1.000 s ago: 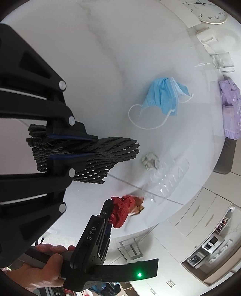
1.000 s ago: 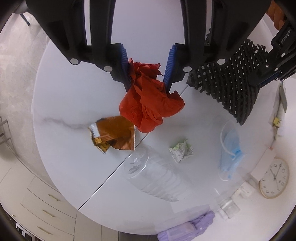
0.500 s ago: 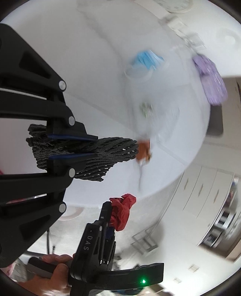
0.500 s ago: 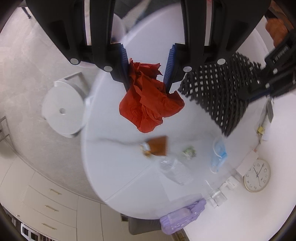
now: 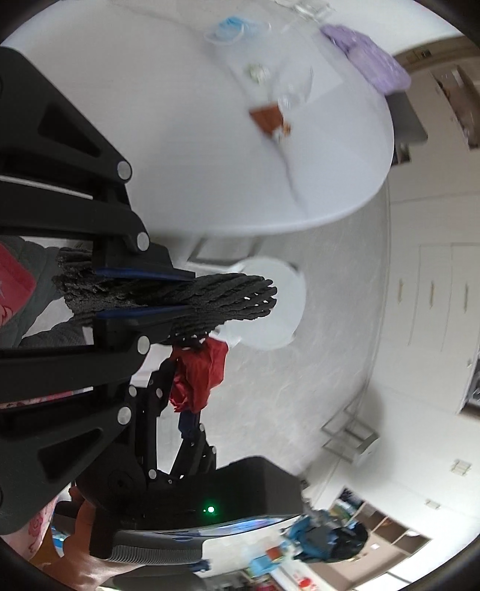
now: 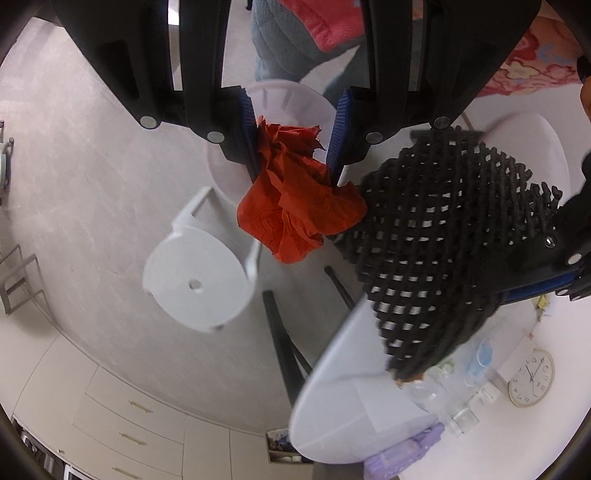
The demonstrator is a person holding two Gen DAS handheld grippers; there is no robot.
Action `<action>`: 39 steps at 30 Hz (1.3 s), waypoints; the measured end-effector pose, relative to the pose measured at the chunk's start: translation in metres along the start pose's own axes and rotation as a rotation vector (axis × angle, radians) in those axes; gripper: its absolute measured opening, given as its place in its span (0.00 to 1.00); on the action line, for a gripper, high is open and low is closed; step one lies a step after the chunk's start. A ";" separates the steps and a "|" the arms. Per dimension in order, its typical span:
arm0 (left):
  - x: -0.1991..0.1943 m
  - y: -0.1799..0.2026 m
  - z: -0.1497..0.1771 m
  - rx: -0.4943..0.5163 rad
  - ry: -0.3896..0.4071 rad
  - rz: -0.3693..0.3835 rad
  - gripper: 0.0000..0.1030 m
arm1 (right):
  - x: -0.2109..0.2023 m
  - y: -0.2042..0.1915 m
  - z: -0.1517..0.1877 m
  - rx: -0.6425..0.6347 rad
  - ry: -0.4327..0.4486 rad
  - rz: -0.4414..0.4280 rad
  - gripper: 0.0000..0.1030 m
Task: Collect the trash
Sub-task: 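Carry the net and red tissue over the white bin and release both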
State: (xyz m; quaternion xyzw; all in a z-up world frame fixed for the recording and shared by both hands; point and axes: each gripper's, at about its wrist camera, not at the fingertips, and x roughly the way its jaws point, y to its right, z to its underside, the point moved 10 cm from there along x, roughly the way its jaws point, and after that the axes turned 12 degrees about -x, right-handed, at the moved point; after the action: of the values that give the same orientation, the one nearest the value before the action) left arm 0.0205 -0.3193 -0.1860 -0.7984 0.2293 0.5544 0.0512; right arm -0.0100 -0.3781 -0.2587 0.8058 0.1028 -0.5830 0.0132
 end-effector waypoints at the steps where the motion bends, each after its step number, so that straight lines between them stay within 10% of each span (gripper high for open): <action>1: 0.005 0.011 0.002 0.003 -0.012 0.003 0.12 | -0.001 0.005 0.005 0.002 -0.002 -0.001 0.34; 18: 0.052 0.061 0.028 -0.060 -0.114 -0.025 0.12 | 0.000 0.059 0.038 -0.017 -0.024 -0.032 0.35; 22: 0.053 0.054 0.030 -0.084 -0.133 -0.059 0.51 | 0.001 0.063 0.035 -0.017 -0.020 -0.031 0.35; 39: 0.027 0.045 0.014 -0.089 -0.049 -0.064 0.69 | 0.006 0.073 0.037 -0.004 -0.035 -0.037 0.36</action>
State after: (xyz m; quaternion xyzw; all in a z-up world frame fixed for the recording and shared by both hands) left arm -0.0031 -0.3631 -0.2079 -0.7930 0.1776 0.5815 0.0389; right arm -0.0295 -0.4536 -0.2832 0.7935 0.1185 -0.5969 0.0059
